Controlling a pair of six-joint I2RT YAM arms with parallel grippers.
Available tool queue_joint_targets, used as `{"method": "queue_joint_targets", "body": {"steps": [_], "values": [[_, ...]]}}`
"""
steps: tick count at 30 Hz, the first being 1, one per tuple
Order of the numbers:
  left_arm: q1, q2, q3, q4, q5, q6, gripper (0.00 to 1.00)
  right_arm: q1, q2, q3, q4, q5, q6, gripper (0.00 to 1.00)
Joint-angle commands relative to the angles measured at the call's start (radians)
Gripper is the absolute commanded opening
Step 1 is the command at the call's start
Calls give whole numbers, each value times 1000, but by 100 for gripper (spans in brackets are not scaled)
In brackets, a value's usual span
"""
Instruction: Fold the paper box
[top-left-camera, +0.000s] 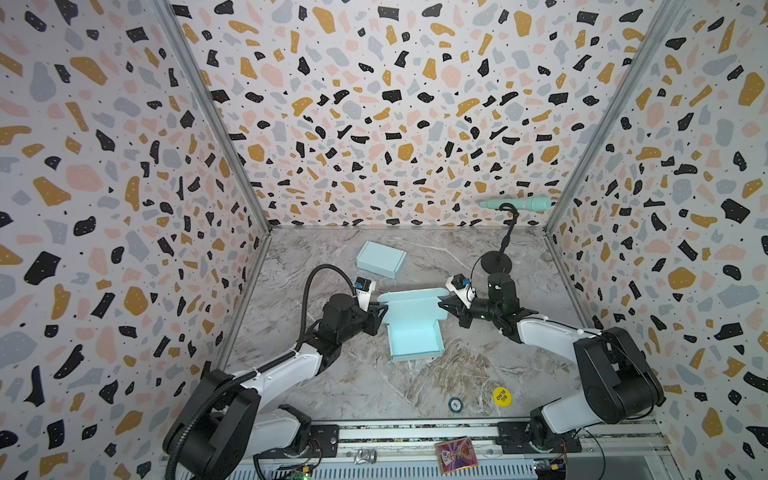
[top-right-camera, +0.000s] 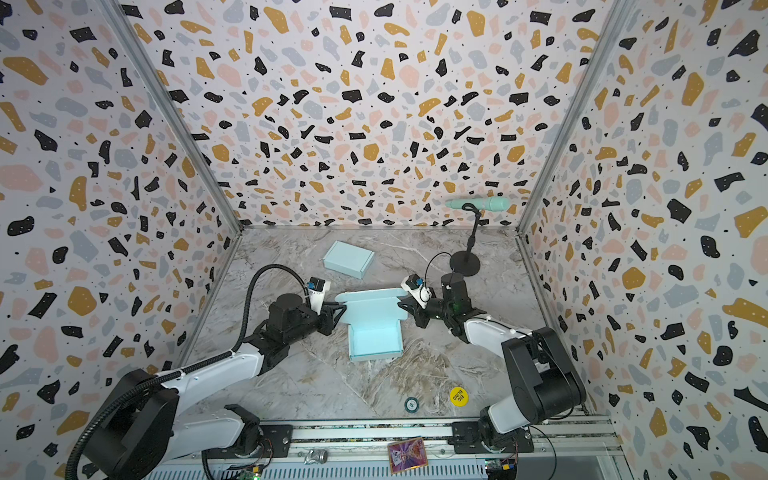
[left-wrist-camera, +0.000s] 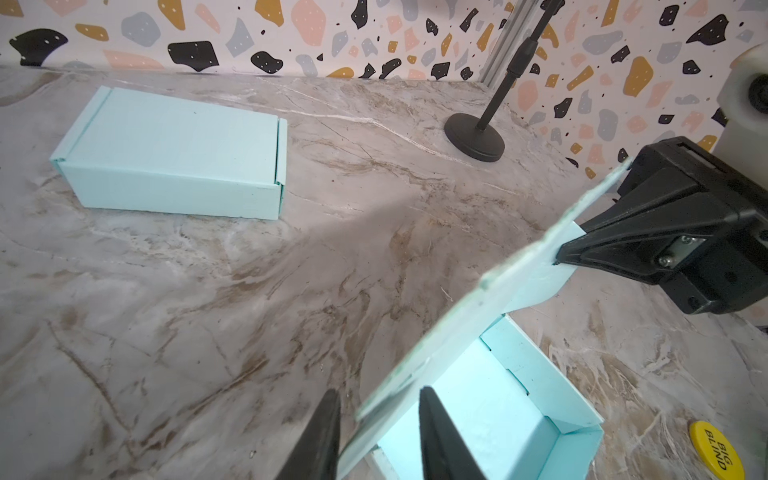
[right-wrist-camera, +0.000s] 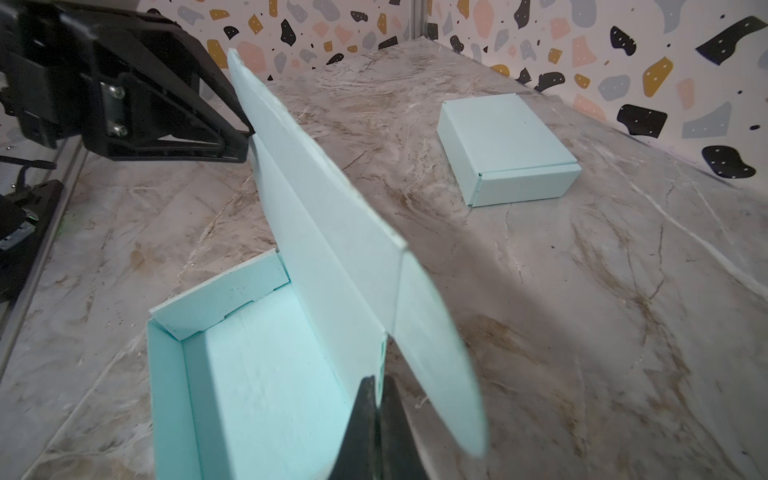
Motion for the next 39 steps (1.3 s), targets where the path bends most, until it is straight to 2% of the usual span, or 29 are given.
{"method": "queue_joint_targets", "body": {"steps": [1, 14, 19, 22, 25, 29, 31, 33, 39], "values": [[-16, -11, -2, -16, -24, 4, 28, -3, -11, 27, -29, 34, 8, 1], [-68, -34, 9, -45, -72, 26, 9, 1, -43, 13, -12, 58, 34, 0], [-82, -64, 23, -26, -96, -6, 2, 45, -72, 3, -11, 129, 49, 0], [-114, -77, 35, -9, -172, -31, 0, 101, -90, 1, 3, 229, 84, 0], [-137, -75, 35, 30, -250, -69, 0, 145, -87, -6, 49, 331, 171, 0], [-184, -48, 41, 72, -377, -95, 0, 177, -59, -28, 146, 401, 297, 3], [-201, -31, 34, 110, -426, -107, 0, 214, -44, -27, 172, 431, 318, 4], [-210, -13, 22, 160, -447, -123, 0, 253, -27, -17, 185, 483, 335, 7], [-245, 45, 7, 257, -488, -144, 0, 291, 36, 27, 191, 532, 356, 14]]}}
